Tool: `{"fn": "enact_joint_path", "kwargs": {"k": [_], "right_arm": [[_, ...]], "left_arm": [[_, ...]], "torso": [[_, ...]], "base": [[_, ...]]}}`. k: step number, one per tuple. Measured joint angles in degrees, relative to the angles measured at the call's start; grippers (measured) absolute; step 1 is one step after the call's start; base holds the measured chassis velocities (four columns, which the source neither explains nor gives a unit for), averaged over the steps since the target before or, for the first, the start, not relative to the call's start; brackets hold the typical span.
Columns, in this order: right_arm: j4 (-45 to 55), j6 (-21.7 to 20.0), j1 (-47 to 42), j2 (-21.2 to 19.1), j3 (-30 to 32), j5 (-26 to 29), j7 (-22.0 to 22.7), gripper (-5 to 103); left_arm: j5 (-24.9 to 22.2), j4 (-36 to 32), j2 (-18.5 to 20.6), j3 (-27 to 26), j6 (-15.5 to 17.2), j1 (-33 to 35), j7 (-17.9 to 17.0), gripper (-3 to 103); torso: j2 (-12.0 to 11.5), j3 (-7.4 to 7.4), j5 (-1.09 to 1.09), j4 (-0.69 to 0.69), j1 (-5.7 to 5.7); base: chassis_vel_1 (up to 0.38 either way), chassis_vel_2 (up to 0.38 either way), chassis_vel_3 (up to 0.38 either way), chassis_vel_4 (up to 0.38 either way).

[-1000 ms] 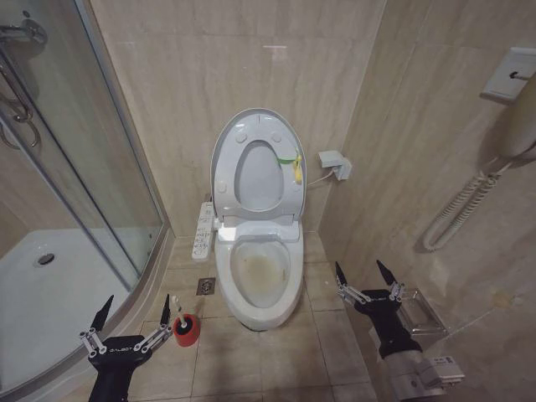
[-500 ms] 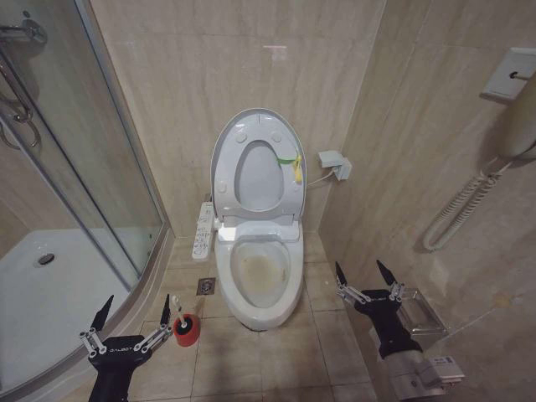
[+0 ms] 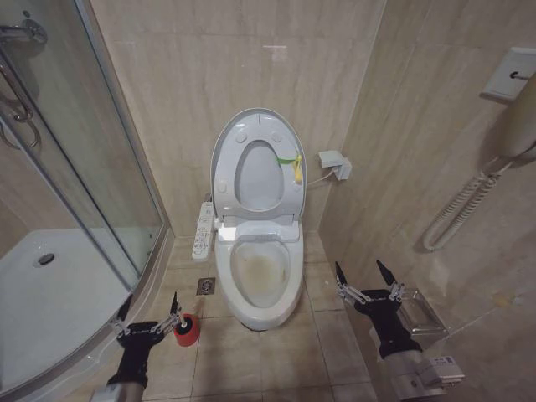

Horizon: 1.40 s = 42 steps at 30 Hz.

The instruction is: Open the toilet lid, clean the toilet bowl with a toilet brush, close the toilet lid, and flush.

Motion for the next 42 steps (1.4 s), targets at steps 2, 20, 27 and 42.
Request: {"fn": "enact_joint_path", "kwargs": {"k": [2,20,27,42], "right_arm": [[0.0,0.0,0.0,0.0,0.0,0.0,0.0,100],[0.0,0.0,0.0,0.0,0.0,0.0,0.0,100],[0.0,0.0,0.0,0.0,0.0,0.0,0.0,100],[0.0,0.0,0.0,0.0,0.0,0.0,0.0,100]], "left_arm": [[-0.52,2.06,-0.16,-0.1,0.87,-2.14,0.5,100],[-4.84,13.91,-2.32,1.1,0.46,-14.33,5.17,100],[-3.66,18.96,-2.05,-0.01,-5.75,-13.3,7.59,100],[-1.52,32.75,-2.29,-0.85,-16.92,-14.25,7.05,100]], "torso": [[0.0,0.0,0.0,0.0,0.0],[0.0,0.0,0.01,0.0,0.01],[0.0,0.0,0.0,0.0,0.01],[0.0,-0.01,-0.01,0.01,0.0]], "base": [[0.0,0.0,0.0,0.0],[0.0,0.0,0.0,0.0],[0.0,0.0,0.0,0.0],[0.0,0.0,0.0,0.0]]}}
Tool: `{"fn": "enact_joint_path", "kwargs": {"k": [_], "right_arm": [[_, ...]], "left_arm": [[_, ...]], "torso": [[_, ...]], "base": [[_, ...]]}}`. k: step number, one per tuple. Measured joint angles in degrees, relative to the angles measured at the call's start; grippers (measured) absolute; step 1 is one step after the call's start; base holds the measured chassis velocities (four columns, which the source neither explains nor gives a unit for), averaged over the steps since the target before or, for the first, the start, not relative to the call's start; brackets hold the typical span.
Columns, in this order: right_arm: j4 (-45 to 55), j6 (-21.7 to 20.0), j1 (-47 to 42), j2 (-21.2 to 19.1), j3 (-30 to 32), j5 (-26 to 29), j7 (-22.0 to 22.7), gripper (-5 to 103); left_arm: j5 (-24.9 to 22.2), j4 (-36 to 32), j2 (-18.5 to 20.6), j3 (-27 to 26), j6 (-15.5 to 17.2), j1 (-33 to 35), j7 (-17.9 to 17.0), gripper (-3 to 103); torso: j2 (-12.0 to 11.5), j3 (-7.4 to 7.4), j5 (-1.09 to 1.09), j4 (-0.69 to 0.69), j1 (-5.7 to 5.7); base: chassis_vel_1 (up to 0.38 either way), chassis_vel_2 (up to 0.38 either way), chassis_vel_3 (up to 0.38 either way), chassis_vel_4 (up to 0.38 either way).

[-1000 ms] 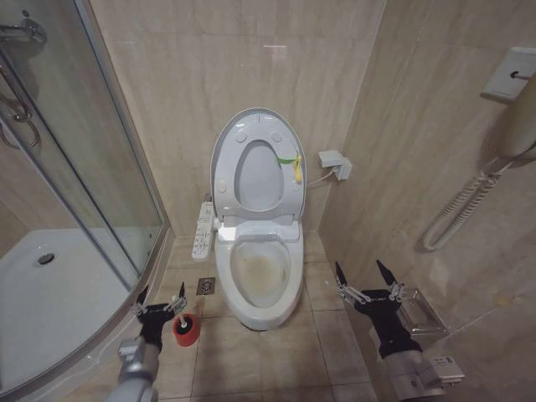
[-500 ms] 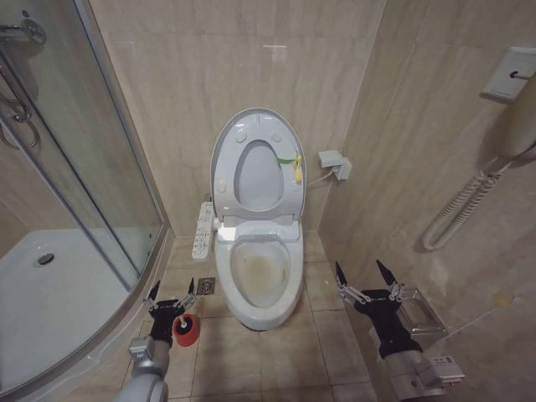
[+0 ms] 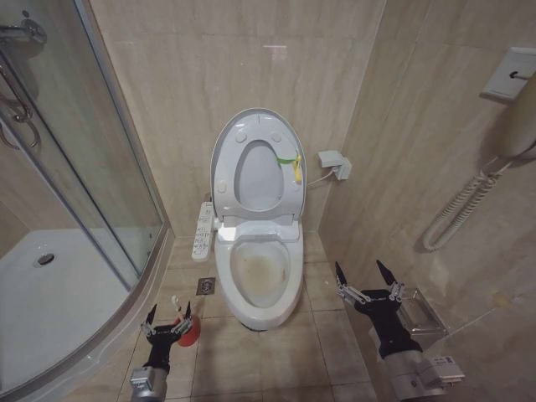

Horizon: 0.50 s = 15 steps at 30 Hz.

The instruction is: Open the toilet lid, clean the toilet bowl with a toilet brush, close the toilet lid, and flush.

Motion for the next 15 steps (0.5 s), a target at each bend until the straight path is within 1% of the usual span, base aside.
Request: {"fn": "enact_joint_path", "kwargs": {"k": [1,2,4,5,6,8,10,12,14,15], "right_arm": [[0.0,0.0,0.0,0.0,0.0,0.0,0.0,100],[0.0,0.0,0.0,0.0,0.0,0.0,0.0,100],[-0.01,0.0,0.0,0.0,0.0,0.0,0.0,100],[-0.01,0.0,0.0,0.0,0.0,0.0,0.0,100],[-0.01,0.0,0.0,0.0,0.0,0.0,0.0,100],[0.0,0.0,0.0,0.0,0.0,0.0,0.0,100],[-0.01,0.0,0.0,0.0,0.0,0.0,0.0,100],[0.0,0.0,0.0,0.0,0.0,0.0,0.0,100],[0.0,0.0,0.0,0.0,0.0,0.0,0.0,100],[0.0,0.0,0.0,0.0,0.0,0.0,0.0,100]], "left_arm": [[-0.11,1.55,0.19,-0.15,-0.61,-0.79,0.16,100],[-0.11,1.55,0.19,-0.15,-0.61,-0.79,0.16,100],[0.14,5.29,0.66,-0.16,-1.44,-2.79,0.33,100],[0.18,6.86,0.89,-0.06,-1.72,-3.56,0.5,98],[0.18,6.86,0.89,-0.06,-1.72,-3.56,0.5,98],[-0.09,10.41,1.09,-0.03,-3.05,-5.21,1.44,98],[-1.35,12.79,1.13,0.05,-3.71,-6.61,2.56,98],[-1.73,13.8,1.13,0.08,-3.91,-7.19,2.86,98],[-2.18,17.24,1.11,-0.02,-5.32,-8.97,3.66,100],[-2.18,17.24,1.11,-0.02,-5.32,-8.97,3.66,100]], "torso": [[0.0,0.0,0.02,-0.01,0.0],[0.0,0.0,0.02,-0.01,0.0],[0.0,0.0,0.0,-0.01,0.0],[0.0,0.0,0.01,-0.02,0.0],[0.0,0.0,0.01,-0.02,0.0],[0.0,0.0,0.0,0.0,0.0],[0.0,0.0,0.01,-0.01,0.0],[0.0,0.0,0.02,-0.01,0.0],[0.0,0.0,0.0,-0.01,0.0],[0.0,0.0,0.0,-0.01,0.0]], "base": [[0.0,0.0,0.0,0.0],[0.0,0.0,0.0,0.0],[0.0,0.0,0.0,0.0],[0.0,0.0,0.0,0.0],[0.0,0.0,0.0,0.0],[0.0,0.0,0.0,0.0],[0.0,0.0,0.0,0.0],[0.0,0.0,0.0,0.0],[0.0,0.0,0.0,0.0],[0.0,0.0,0.0,0.0]]}}
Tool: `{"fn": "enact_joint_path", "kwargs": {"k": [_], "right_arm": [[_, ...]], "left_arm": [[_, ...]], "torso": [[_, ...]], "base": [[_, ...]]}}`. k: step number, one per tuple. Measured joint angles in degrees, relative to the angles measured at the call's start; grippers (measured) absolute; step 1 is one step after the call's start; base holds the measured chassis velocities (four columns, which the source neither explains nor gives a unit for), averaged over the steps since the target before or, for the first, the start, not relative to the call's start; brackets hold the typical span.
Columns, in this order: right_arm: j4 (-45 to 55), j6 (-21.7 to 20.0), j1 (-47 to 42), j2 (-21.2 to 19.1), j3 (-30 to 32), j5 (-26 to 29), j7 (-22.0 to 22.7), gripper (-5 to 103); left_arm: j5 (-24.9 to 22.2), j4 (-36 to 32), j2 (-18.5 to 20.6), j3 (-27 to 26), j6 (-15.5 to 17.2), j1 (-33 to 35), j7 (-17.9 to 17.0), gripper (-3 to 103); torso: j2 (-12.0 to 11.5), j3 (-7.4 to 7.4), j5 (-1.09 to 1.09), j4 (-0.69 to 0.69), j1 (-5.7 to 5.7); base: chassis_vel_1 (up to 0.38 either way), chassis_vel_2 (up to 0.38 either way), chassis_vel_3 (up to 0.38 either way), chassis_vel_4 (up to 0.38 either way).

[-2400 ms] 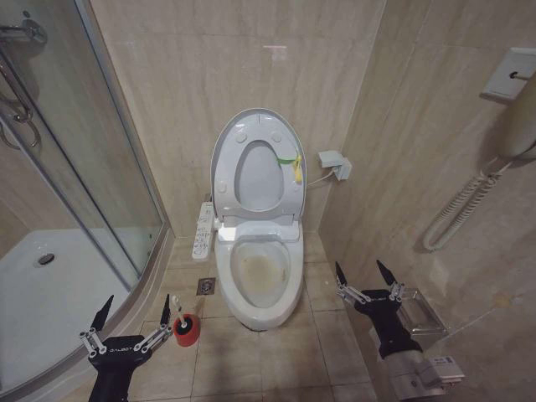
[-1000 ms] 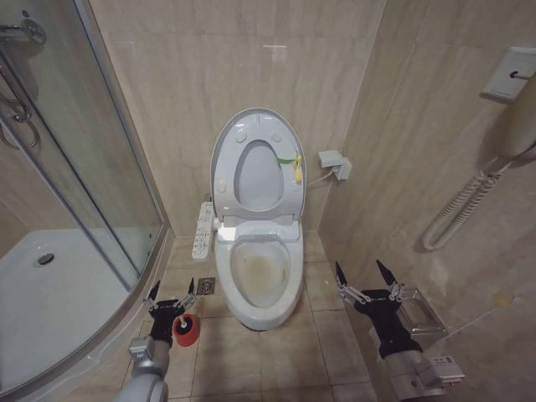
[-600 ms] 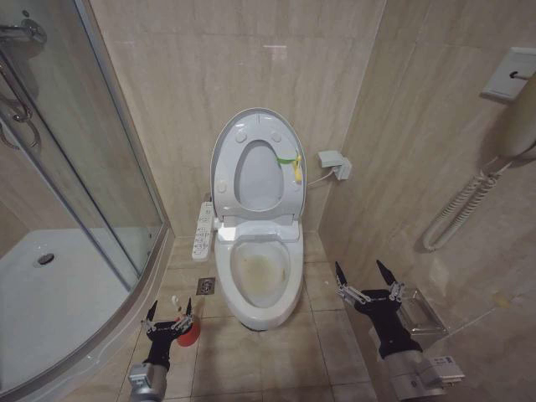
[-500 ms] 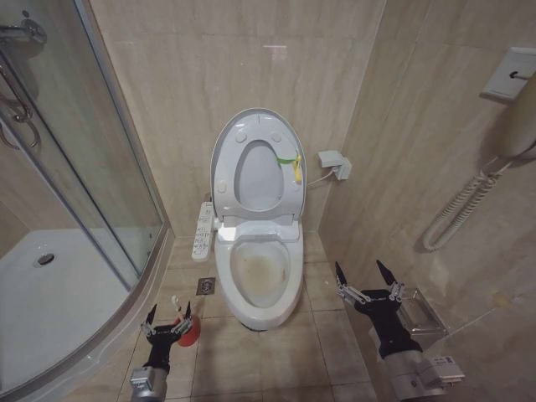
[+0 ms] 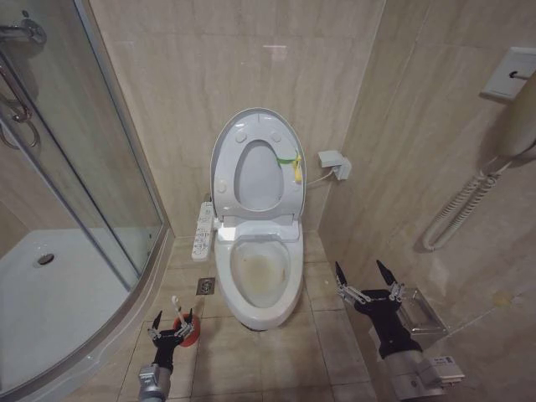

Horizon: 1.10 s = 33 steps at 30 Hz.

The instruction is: Open the toilet lid, clean the toilet bowl with a toilet brush, close the toilet lid, and flush.

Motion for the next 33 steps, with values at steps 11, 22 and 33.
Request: {"fn": "enact_joint_path", "kwargs": {"k": [11,22,33], "right_arm": [[0.0,0.0,0.0,0.0,0.0,0.0,0.0,100],[0.0,0.0,0.0,0.0,0.0,0.0,0.0,100],[0.0,0.0,0.0,0.0,0.0,0.0,0.0,100]], "left_arm": [[-1.57,7.59,2.05,-0.77,-1.68,-4.09,1.97,100],[-2.45,12.05,4.16,-1.02,-2.8,-8.66,4.66,100],[-2.13,18.69,5.09,-0.22,-3.73,-13.64,6.51,100]], "torso": [[0.0,0.0,0.01,0.01,0.0],[0.0,0.0,0.01,0.0,0.0],[0.0,0.0,0.01,0.0,0.0]], "base": [[0.0,0.0,0.0,0.0],[0.0,0.0,0.0,0.0],[0.0,0.0,0.0,0.0]]}}
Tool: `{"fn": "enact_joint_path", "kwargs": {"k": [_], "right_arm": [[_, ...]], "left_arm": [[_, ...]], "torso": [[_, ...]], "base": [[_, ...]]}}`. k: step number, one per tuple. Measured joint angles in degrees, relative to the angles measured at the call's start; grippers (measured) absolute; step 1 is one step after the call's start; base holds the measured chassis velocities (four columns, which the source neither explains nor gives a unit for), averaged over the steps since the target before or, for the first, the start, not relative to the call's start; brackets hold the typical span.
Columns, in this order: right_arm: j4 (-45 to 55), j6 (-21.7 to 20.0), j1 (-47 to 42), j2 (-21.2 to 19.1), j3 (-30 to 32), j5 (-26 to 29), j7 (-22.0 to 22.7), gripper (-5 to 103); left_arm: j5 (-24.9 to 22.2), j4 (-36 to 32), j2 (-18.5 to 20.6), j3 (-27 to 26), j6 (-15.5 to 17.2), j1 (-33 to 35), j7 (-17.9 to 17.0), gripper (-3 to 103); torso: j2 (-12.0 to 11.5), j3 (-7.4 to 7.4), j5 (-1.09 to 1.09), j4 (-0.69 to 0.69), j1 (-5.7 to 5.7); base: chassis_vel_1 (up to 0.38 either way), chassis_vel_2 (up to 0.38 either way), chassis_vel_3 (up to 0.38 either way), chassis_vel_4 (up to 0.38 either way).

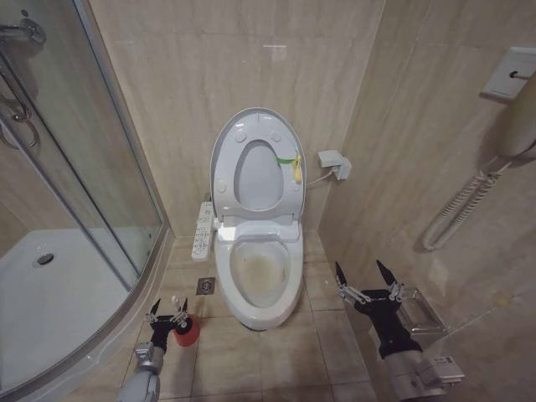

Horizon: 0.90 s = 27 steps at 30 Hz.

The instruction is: Open the toilet lid, clean the toilet bowl with a toilet brush, close the toilet lid, and flush.

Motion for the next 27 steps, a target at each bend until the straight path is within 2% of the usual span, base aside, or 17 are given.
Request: {"fn": "enact_joint_path", "kwargs": {"k": [9,15,16,24,25,27], "right_arm": [[0.0,0.0,0.0,0.0,0.0,0.0,0.0,100],[0.0,0.0,0.0,0.0,0.0,0.0,0.0,100],[0.0,0.0,0.0,0.0,0.0,0.0,0.0,100],[0.0,0.0,0.0,0.0,0.0,0.0,0.0,100],[0.0,0.0,0.0,0.0,0.0,0.0,0.0,100],[0.0,0.0,0.0,0.0,0.0,0.0,0.0,100]], "left_arm": [[-0.36,3.77,0.46,0.07,-1.88,-2.61,1.19,100],[-2.2,4.43,0.76,-0.07,-2.06,-2.61,4.55,101],[-2.49,4.64,0.79,-0.09,-2.19,-2.62,5.26,77],[-3.46,5.38,0.99,-0.1,-2.9,-2.65,7.31,77],[-3.46,5.59,1.02,-0.13,-3.14,-2.71,7.39,49],[-3.4,5.99,1.06,-0.19,-3.67,-2.82,7.61,49]], "torso": [[0.0,0.0,0.0,-0.01,0.0],[0.0,0.0,0.0,0.0,0.0],[0.0,0.0,0.0,0.01,0.0],[0.0,0.0,0.0,0.01,0.0],[0.0,0.0,0.0,0.0,0.0],[0.0,0.0,0.0,0.0,0.0]], "base": [[0.0,0.0,0.0,0.0],[0.0,0.0,0.0,0.0],[0.0,0.0,0.0,0.0],[0.0,0.0,0.0,0.0],[0.0,0.0,0.0,0.0],[0.0,0.0,0.0,0.0]]}}
